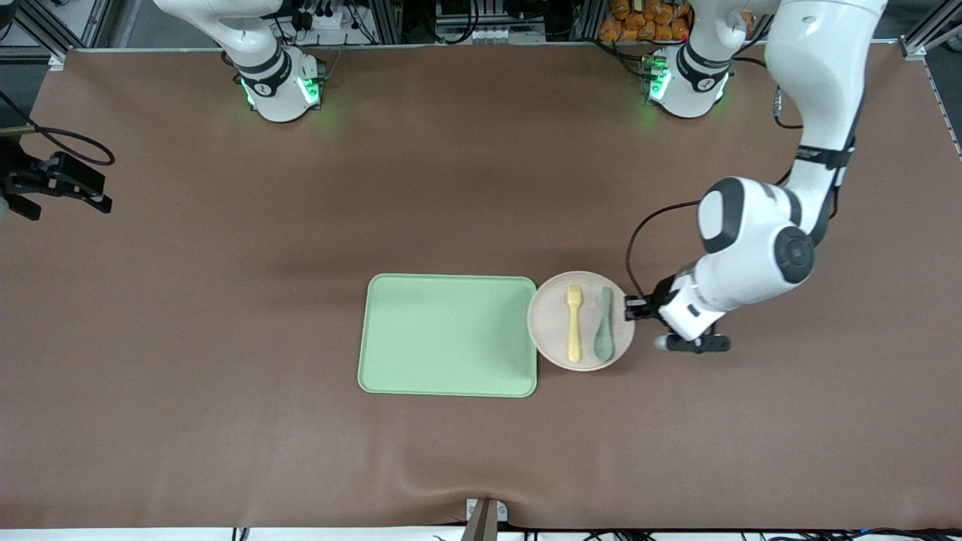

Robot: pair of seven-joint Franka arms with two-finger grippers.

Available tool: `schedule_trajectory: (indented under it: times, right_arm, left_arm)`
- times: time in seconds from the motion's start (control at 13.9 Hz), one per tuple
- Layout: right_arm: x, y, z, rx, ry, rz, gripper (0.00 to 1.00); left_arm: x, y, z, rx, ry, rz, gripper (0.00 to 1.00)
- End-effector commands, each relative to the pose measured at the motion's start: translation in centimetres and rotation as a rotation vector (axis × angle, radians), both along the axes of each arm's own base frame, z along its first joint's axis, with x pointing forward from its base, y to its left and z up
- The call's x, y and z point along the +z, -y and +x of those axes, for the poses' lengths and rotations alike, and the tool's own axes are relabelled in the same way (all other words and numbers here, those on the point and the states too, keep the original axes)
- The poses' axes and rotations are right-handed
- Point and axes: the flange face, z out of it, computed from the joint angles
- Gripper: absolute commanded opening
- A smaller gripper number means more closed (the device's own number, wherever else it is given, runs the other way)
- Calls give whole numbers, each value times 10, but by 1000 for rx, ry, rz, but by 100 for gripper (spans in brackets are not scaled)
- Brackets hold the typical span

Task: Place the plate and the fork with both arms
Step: 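Grip the plate rim with the left gripper and slide it onto the placemat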

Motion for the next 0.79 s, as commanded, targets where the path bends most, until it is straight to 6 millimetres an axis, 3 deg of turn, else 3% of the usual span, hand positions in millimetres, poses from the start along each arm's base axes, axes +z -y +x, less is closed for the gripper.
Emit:
schedule_trajectory:
  times: [0.0, 0.29, 0.51, 0.72]
  right_arm:
    - [3, 2, -1, 2, 1, 12, 100]
    - [-4, 3, 2, -3, -11, 12, 100]
    - [-4, 3, 2, -3, -11, 12, 100]
    - [-4, 4, 2, -3, -11, 12, 100]
  left_arm:
    - [-34, 62, 13, -7, -38, -23, 0]
    - [-69, 123, 7, 42, -73, -27, 0]
    - [-97, 129, 4, 49, -64, -22, 0]
    - [-111, 137, -2, 53, -62, -21, 0]
